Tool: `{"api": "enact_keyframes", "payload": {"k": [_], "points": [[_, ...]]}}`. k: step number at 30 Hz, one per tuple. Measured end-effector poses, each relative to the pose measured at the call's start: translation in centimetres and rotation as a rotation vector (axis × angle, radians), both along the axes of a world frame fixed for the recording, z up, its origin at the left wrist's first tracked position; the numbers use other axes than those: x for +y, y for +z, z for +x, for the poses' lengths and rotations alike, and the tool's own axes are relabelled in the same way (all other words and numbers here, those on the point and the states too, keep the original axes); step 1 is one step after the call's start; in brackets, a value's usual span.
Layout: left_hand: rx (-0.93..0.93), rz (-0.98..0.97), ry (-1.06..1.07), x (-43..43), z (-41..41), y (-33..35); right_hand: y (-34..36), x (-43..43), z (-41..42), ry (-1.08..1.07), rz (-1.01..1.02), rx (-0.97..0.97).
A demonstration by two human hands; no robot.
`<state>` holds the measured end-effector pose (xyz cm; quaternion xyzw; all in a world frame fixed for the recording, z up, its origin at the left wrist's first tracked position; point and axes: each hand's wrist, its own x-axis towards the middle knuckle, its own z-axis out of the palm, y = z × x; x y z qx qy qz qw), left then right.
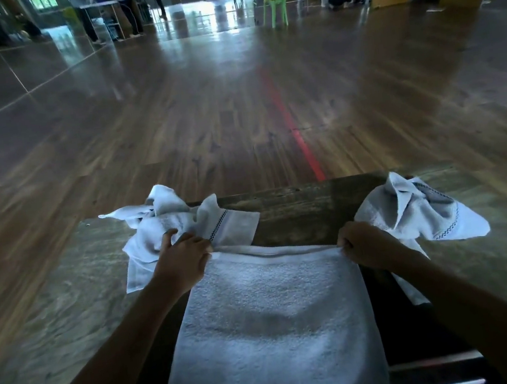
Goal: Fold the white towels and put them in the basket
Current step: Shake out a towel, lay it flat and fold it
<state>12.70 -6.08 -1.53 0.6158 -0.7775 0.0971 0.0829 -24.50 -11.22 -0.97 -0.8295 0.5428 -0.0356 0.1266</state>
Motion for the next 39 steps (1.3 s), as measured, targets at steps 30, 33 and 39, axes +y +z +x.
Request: {"api": "enact_keyframes", "payload": {"k": [30,33,39], "points": [[-0.114,-0.132,-0.106,1.3,1.0,1.3,0.5,-0.3,-1.2,0.132,0.067,-0.051],[-0.14,-0.137,-0.083,1.1,1.4,1.1,0.8,-0.4,-1.3,0.113,0.085,-0.082],[-0.156,-0.104,-0.082,1.4,1.1,1.2,1.8,0.0,-1.4,0.116,0.119,-0.132]]}}
